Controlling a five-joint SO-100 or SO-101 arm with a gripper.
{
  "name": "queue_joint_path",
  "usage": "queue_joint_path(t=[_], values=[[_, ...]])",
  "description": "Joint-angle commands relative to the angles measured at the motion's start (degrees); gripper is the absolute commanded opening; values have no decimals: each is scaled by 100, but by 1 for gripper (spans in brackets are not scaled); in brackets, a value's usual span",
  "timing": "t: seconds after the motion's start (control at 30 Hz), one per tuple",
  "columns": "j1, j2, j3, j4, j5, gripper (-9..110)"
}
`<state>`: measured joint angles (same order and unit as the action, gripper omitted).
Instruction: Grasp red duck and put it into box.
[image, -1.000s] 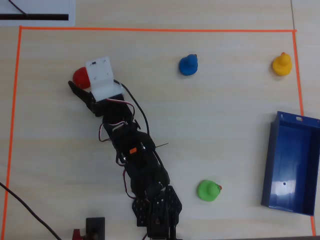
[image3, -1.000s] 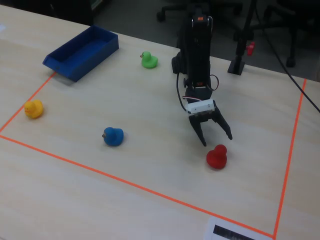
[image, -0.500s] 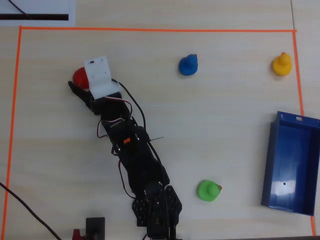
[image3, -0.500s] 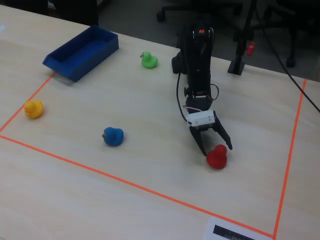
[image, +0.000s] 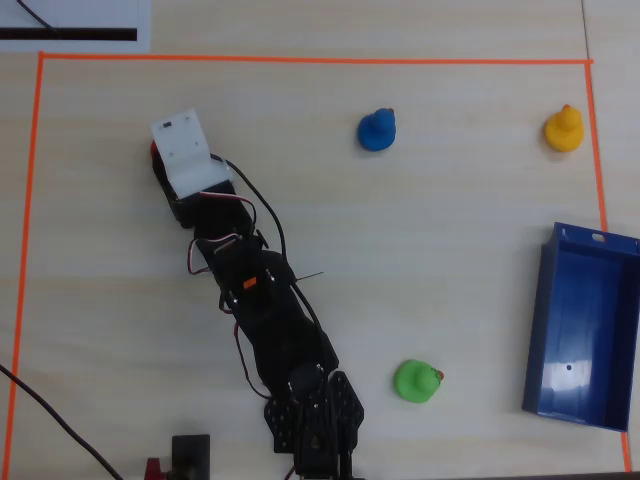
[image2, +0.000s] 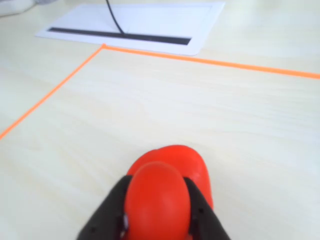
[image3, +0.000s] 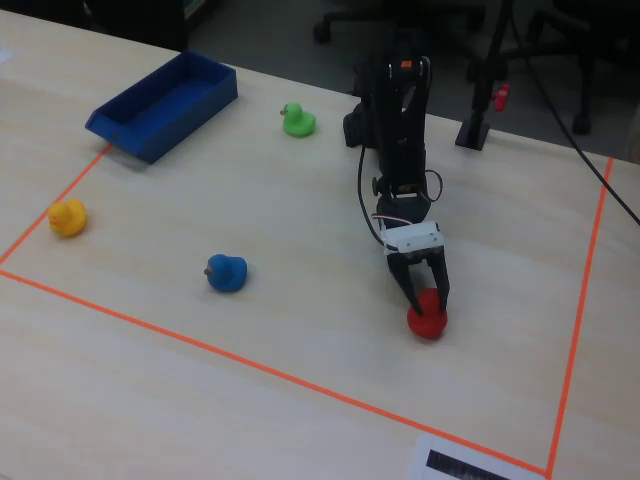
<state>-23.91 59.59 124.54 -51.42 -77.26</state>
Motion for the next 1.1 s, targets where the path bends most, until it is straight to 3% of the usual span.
queue_joint_path(t=[0.0, 0.27, 0.47, 0.67, 0.9, 1.07], values=[[211, 202, -114, 211, -79, 0], [580, 1441, 105, 1134, -53, 0], [1687, 4017, -62, 4685, 650, 0], [2918, 5572, -483, 7084, 536, 0], [5080, 6425, -1600, 9650, 255, 0], [7356, 5722, -2540, 9879, 0, 0]])
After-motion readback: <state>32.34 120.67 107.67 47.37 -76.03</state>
